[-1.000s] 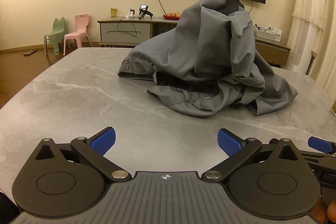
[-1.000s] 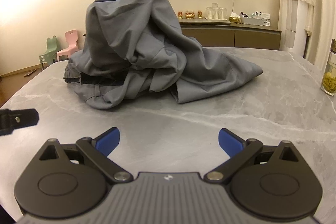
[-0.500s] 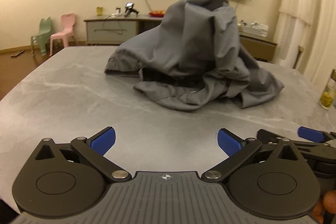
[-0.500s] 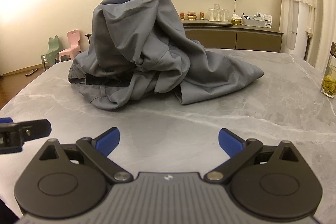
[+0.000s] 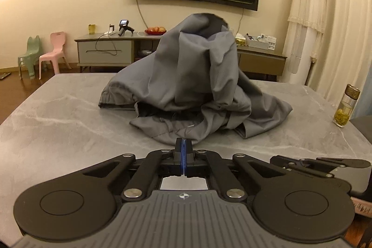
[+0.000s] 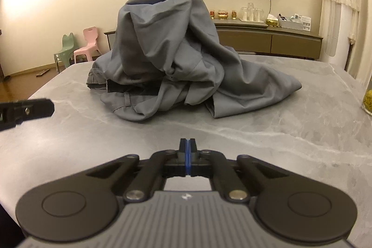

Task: Fold clothes
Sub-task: 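Move both grippers toward the crumpled grey garment pile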

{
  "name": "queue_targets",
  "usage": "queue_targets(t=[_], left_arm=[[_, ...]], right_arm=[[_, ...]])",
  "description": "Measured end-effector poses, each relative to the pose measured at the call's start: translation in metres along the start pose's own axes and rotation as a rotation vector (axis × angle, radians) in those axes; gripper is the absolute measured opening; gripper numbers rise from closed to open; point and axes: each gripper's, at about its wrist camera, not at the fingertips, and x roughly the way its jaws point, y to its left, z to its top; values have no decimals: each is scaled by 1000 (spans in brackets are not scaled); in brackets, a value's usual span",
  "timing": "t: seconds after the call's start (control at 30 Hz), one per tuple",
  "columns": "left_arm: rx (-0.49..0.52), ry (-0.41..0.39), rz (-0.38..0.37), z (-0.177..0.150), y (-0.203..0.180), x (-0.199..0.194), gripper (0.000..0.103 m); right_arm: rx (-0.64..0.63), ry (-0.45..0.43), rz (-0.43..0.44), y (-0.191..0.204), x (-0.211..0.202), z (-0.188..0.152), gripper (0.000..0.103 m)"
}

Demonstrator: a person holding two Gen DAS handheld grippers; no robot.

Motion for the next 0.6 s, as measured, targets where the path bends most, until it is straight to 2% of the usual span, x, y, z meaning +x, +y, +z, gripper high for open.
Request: queue_targets(t=[0.27,0.37,0.4,0.43,0.47,0.5,0.53,0.6], left_arm=[[38,-10,17,19,2,6,0],[40,13,27,28,5,15,0],[34,27,25,31,7,19,8],[23,39,23,34,9,23,20],[9,41,21,36,11,28,65],[-7,38,17,39,14,33,103],[-15,27,10,40,17,37,100],[22,23,4,44,16,49,102]], right_arm=[[-24,-6,-8,11,6,15,0],[-35,-7,-6,16,12,22,1],[-32,-7,-10,16,14,24,4],[-30,-7,-12,15,16,25,15],[-25,-10,-11,14,17,27,38],[-23,-13,-7,12,18,28,49],[-25,-18,-8,11,20,29,54],[-36,-6,-22,7,27,31,54]])
